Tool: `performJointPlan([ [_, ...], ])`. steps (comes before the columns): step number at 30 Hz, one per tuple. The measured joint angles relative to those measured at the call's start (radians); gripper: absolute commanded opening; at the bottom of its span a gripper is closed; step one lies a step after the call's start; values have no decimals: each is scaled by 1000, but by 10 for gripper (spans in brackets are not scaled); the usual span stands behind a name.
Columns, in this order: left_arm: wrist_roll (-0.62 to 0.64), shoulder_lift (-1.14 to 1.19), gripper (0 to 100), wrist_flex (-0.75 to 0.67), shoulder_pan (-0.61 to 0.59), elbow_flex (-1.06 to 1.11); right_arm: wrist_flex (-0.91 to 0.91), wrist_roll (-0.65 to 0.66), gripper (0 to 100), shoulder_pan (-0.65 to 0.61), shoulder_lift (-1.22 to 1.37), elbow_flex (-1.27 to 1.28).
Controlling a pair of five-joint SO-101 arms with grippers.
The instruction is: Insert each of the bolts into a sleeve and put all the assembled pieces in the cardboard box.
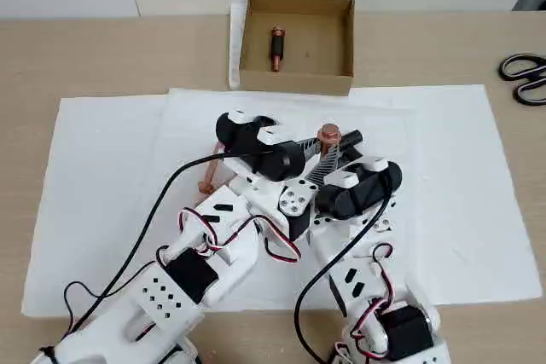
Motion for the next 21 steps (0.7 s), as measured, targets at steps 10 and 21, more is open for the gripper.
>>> performJointPlan([
  [10, 0, 0, 6, -51, 0, 35, 0, 0, 4, -3, 0, 0],
  [21, 6, 5, 6, -91, -21, 44, -2, 0, 4, -5, -3, -3],
])
